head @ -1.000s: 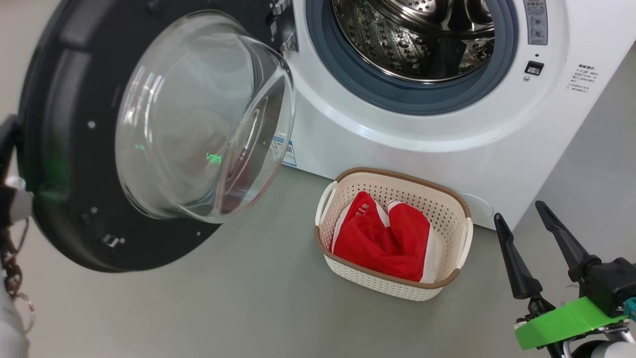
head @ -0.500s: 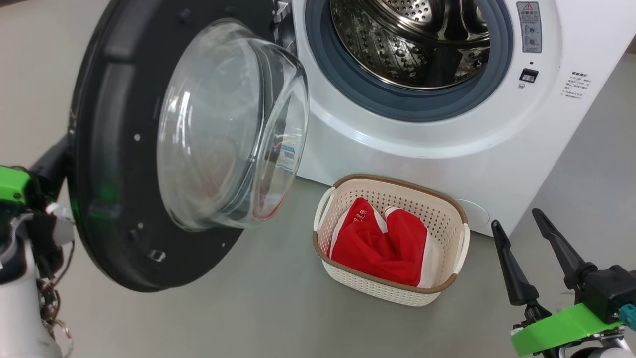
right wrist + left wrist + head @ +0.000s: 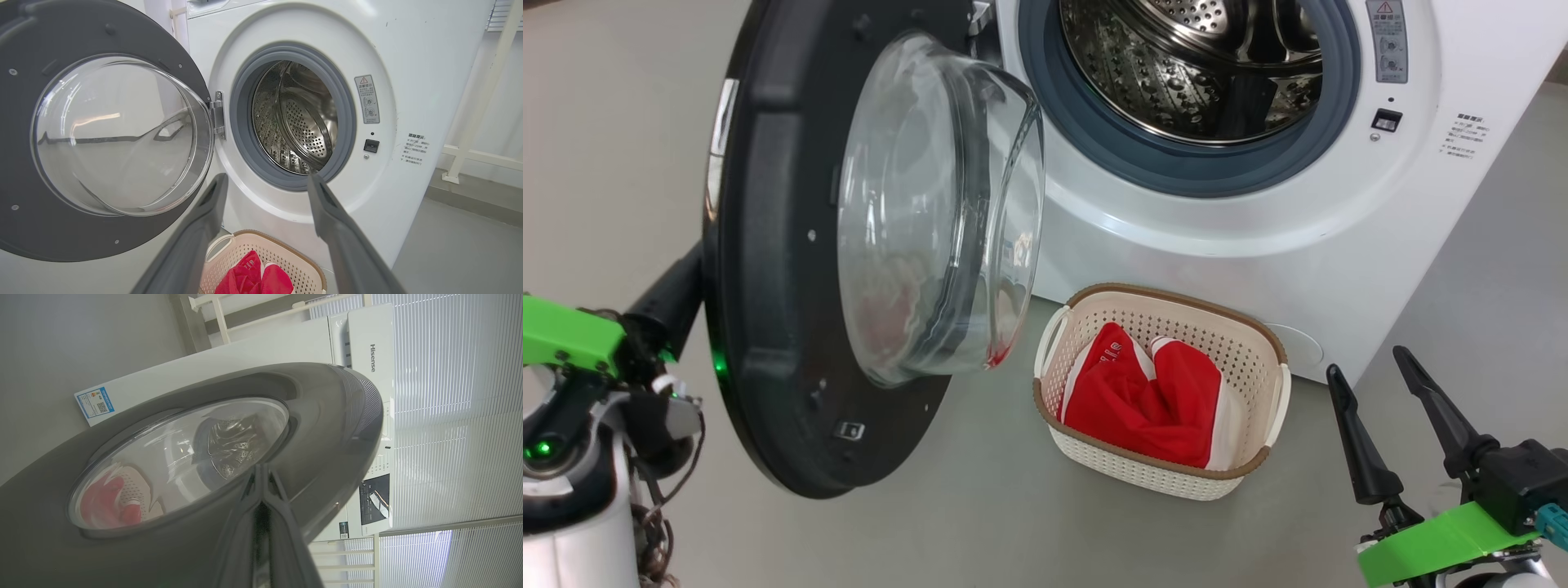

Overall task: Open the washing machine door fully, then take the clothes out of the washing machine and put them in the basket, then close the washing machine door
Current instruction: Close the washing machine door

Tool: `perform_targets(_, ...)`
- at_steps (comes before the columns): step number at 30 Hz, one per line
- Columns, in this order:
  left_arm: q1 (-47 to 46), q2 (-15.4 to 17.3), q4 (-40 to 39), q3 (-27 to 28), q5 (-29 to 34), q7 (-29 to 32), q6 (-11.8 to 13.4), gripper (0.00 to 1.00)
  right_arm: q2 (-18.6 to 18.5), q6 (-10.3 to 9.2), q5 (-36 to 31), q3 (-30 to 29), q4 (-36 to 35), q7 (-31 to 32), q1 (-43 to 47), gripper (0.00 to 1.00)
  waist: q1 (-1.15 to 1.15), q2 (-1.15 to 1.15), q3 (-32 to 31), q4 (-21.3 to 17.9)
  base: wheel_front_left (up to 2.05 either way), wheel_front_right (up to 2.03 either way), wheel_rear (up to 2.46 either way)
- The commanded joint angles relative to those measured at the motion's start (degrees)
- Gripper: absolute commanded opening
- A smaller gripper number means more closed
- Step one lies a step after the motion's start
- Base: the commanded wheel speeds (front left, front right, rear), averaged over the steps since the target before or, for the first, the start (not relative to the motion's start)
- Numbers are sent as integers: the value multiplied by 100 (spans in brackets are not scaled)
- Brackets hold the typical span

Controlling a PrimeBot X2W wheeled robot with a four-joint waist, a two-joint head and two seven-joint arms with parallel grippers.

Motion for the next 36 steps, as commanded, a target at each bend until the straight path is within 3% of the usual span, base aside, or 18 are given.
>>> perform_targets(1,56,101,-270,9,-34,28,8,0,-51,20,81,151,-116,-41,-95,100,0,0,-4,-17,0,0,0)
perform_targets(18,682,12,-1184,-965,-1110,-438,309,0,19,20,151,127,-48,-104,-112,100,0,0,21,-252,0,0,0)
perform_targets(36,569,11,-1082,-1881,-1882,-1065,114,0,-2,20,176,159,-66,-115,-227,100,0,0,188,-754,0,0,0)
